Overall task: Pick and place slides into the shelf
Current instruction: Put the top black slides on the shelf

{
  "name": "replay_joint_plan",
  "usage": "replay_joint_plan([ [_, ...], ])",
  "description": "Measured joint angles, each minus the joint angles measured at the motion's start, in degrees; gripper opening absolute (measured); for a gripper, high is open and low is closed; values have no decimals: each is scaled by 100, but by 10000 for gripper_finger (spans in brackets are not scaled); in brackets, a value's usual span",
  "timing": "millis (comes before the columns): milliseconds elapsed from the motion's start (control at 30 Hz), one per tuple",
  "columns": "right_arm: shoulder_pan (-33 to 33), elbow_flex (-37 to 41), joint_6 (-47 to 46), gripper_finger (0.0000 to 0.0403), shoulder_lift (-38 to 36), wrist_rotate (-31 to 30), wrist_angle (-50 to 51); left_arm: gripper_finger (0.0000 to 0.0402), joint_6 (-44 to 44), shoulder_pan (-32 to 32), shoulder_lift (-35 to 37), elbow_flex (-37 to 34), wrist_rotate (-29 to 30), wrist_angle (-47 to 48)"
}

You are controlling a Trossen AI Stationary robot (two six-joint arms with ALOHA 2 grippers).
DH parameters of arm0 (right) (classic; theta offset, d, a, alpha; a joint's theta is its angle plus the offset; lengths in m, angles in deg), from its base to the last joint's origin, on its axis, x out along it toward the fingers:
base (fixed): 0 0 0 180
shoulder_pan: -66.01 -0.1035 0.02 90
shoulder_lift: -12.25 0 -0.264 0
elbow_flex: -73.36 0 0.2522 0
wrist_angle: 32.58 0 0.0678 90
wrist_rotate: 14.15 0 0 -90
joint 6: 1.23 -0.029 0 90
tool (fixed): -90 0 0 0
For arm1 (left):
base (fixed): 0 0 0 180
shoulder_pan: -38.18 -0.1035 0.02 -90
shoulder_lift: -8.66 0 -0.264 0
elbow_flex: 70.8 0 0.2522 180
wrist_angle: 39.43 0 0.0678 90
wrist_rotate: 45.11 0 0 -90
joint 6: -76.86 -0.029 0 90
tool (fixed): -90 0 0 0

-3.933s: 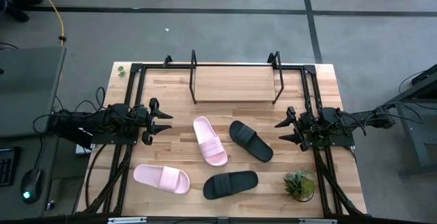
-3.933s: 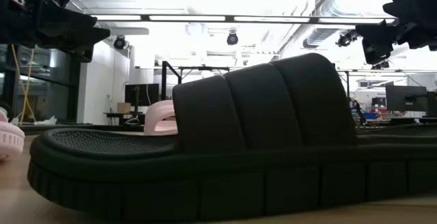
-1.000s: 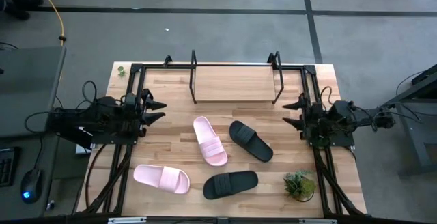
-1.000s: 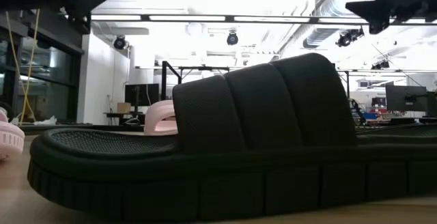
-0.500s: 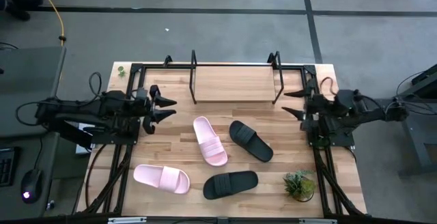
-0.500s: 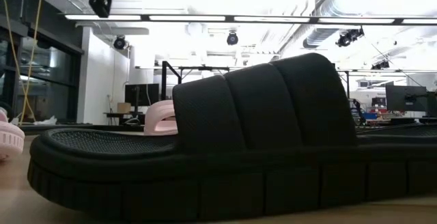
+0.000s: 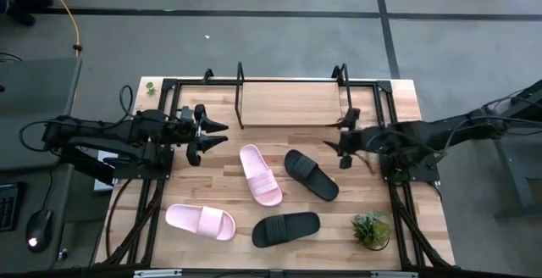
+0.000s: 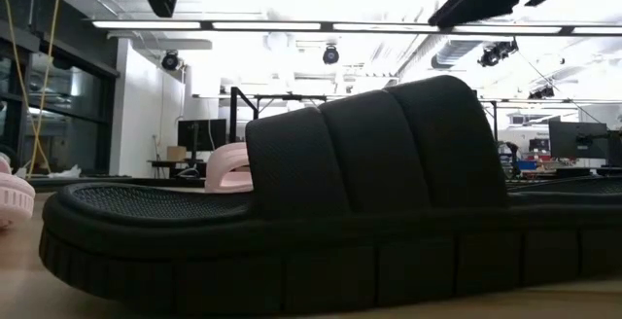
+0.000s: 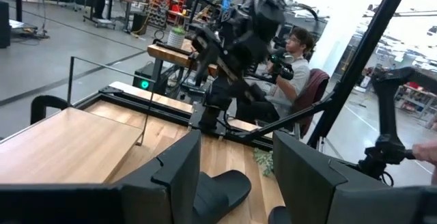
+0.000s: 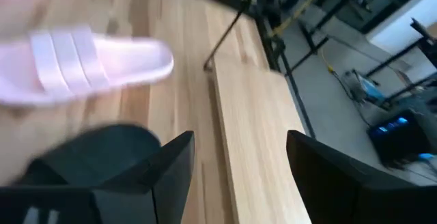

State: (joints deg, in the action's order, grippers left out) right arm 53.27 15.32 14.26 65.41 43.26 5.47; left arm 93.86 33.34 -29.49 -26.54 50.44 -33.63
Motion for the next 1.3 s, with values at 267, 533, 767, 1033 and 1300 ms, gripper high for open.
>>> replay_joint_plan([
  [267,-880,-708,-52,224,1268,-1175,563,168,1,0,6,0,27,-1],
  [533,-1545,-989,-139,224,2288,-1928,897,168,129,0,6,0,13,4],
  [767,-1783,-1007,0,224,2958,-2576,885,168,130,0,10,0,10,2],
  [1033,-1918,-1007,-424,224,3422,-2490,832,168,-56,0,10,0,10,2],
  [1300,-2114,-1007,-923,224,3611,-2423,904,168,-87,-2,20,-2,157,-1],
])
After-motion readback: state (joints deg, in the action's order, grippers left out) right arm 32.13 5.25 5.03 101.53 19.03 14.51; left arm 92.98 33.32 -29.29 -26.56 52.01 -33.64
